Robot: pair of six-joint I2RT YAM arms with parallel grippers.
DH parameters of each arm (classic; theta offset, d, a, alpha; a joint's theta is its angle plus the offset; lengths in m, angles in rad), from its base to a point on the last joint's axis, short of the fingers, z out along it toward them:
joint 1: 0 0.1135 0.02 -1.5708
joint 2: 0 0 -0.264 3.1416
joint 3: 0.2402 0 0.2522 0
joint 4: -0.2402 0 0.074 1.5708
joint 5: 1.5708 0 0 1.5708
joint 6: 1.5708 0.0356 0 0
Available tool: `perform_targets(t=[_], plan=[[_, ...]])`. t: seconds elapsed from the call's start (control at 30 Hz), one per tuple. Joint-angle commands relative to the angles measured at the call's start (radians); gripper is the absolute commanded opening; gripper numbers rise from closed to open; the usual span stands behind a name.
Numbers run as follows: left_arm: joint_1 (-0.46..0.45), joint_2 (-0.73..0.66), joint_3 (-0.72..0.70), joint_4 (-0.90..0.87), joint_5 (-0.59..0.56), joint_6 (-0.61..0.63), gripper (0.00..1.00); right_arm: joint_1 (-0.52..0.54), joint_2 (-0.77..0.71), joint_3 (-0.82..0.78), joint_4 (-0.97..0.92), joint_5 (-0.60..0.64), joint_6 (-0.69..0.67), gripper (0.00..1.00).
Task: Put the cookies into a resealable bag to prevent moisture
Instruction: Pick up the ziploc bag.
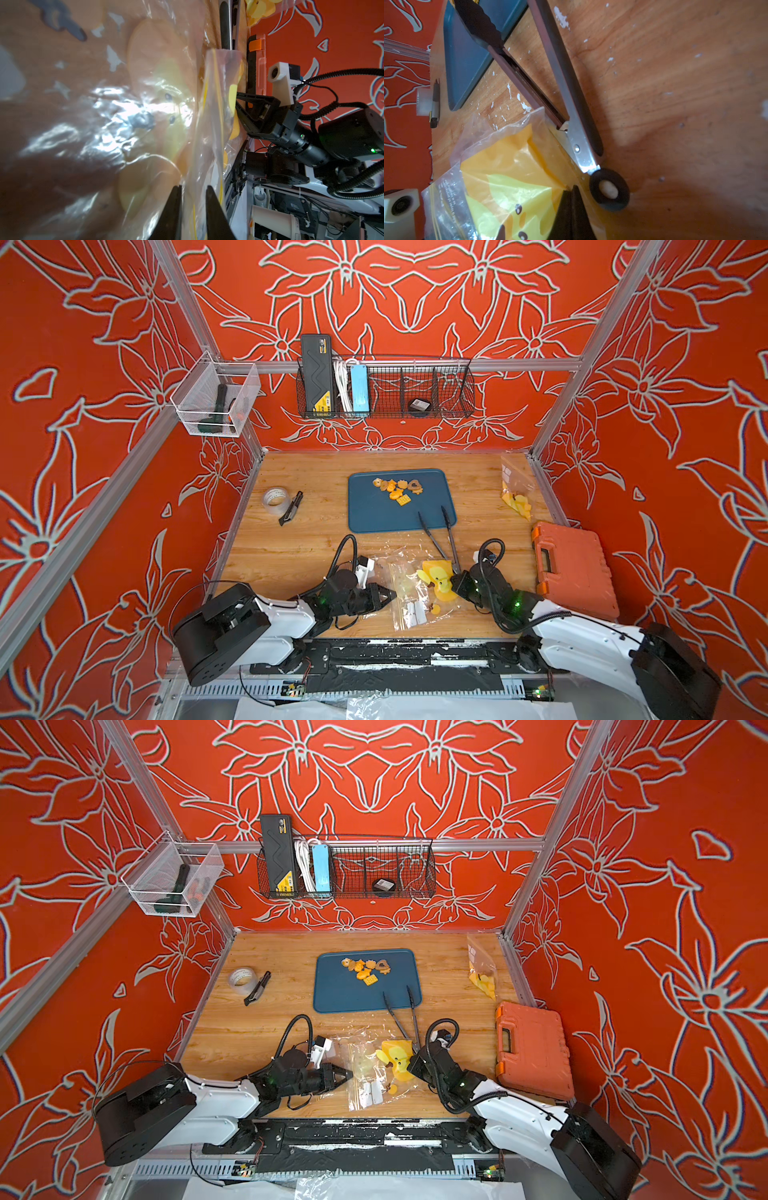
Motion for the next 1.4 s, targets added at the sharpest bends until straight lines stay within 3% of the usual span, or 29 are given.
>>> perform_targets(t=[0.0, 0.23, 0.33, 0.47, 0.57, 0.63, 0.7, 0.87, 0.93, 1.03, 1.2, 1.37], plan=[[-0.008, 0.011, 0.033, 0.064, -0.029, -0.005, 0.19, 0.0, 0.004, -0.007, -0.014, -0.013, 0.036, 0.0], [-0.025, 0.078, 0.082, 0.102, -0.011, -0.007, 0.2, 0.003, -0.008, -0.02, -0.01, -0.045, 0.047, 0.0], [-0.032, 0.095, 0.08, 0.12, -0.012, -0.014, 0.14, 0.002, -0.027, -0.018, -0.031, -0.032, 0.049, 0.0], [-0.032, 0.056, 0.078, 0.074, -0.033, -0.004, 0.1, 0.002, -0.055, -0.026, -0.066, 0.001, 0.053, 0.0], [-0.032, -0.001, 0.078, -0.005, -0.063, 0.014, 0.0, 0.001, -0.078, -0.03, -0.085, 0.017, 0.052, 0.0], [-0.032, -0.048, 0.084, -0.067, -0.08, 0.031, 0.0, 0.002, -0.092, -0.021, -0.102, 0.022, 0.026, 0.0], [-0.032, -0.107, 0.116, -0.182, -0.111, 0.054, 0.0, 0.001, -0.107, 0.009, -0.127, 0.023, -0.055, 0.02], [-0.031, -0.244, 0.348, -0.627, -0.206, 0.173, 0.0, 0.0, -0.17, 0.18, -0.323, 0.074, -0.359, 0.58], [-0.028, -0.267, 0.477, -0.797, -0.253, 0.231, 0.0, -0.003, -0.187, 0.237, -0.405, 0.107, -0.448, 0.69], [0.001, -0.24, 0.694, -1.066, -0.321, 0.325, 0.0, -0.031, -0.166, 0.311, -0.51, 0.118, -0.555, 0.73], [0.128, -0.096, 1.085, -1.512, -0.46, 0.466, 0.0, -0.142, -0.024, 0.393, -0.564, 0.014, -0.645, 0.78], [0.399, 0.07, 1.386, -1.897, -0.64, 0.599, 0.0, -0.187, 0.172, 0.522, -0.628, -0.033, -0.651, 0.82]])
